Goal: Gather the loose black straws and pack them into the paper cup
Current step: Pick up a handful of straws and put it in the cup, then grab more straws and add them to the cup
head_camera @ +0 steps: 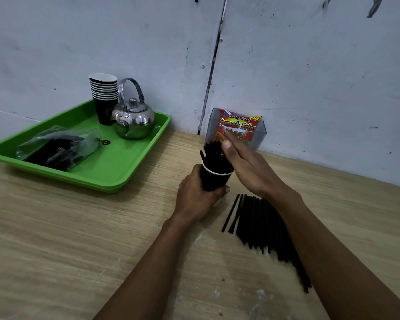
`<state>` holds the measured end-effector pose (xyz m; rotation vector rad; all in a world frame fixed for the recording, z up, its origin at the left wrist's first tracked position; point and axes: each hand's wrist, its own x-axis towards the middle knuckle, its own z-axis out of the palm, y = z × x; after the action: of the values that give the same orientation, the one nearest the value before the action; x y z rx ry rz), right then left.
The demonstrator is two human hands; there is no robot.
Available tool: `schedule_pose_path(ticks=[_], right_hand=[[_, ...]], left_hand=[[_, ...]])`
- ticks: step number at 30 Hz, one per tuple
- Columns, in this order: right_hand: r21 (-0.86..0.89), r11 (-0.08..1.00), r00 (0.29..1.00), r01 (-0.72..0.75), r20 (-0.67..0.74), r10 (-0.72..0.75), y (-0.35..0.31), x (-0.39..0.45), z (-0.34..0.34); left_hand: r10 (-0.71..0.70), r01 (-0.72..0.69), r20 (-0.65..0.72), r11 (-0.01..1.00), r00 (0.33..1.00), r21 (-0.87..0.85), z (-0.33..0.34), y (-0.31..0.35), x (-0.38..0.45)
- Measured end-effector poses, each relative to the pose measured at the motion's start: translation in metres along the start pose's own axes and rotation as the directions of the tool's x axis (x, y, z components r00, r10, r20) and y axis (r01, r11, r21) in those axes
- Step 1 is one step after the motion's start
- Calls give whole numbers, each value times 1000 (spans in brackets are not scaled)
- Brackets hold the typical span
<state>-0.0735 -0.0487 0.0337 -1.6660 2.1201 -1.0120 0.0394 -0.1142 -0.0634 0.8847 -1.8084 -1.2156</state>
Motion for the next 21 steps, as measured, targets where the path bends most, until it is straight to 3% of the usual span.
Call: schedule_pose_path(ticks=[7,10,14,17,19,21], right_hand=[[133,989,981,-57,-175,80,15,-35,-30],[180,975,961,-127,-223,166,38,-61,-45],[217,944,911,-249,-279,304,74,-98,-59],[203,930,877,-308,-318,360,96,-122,-63],[184,926,861,-329,-344,374,108,-137,-62],[152,932,853,-330,-375,364,119,-149,-59]], left_hand=[[-12,12,17,999,1000,51,0,3,1],[-31,31,-2,999,1000,-35,-4,4,-1],[46,-89,-271,985,962,-149,-6,12,-16],[155,-233,-533,969,832,-81,-10,24,-27],[220,-275,-610,962,762,3,-8,32,-36],[288,-290,-590,952,754,94,1,41,-45]])
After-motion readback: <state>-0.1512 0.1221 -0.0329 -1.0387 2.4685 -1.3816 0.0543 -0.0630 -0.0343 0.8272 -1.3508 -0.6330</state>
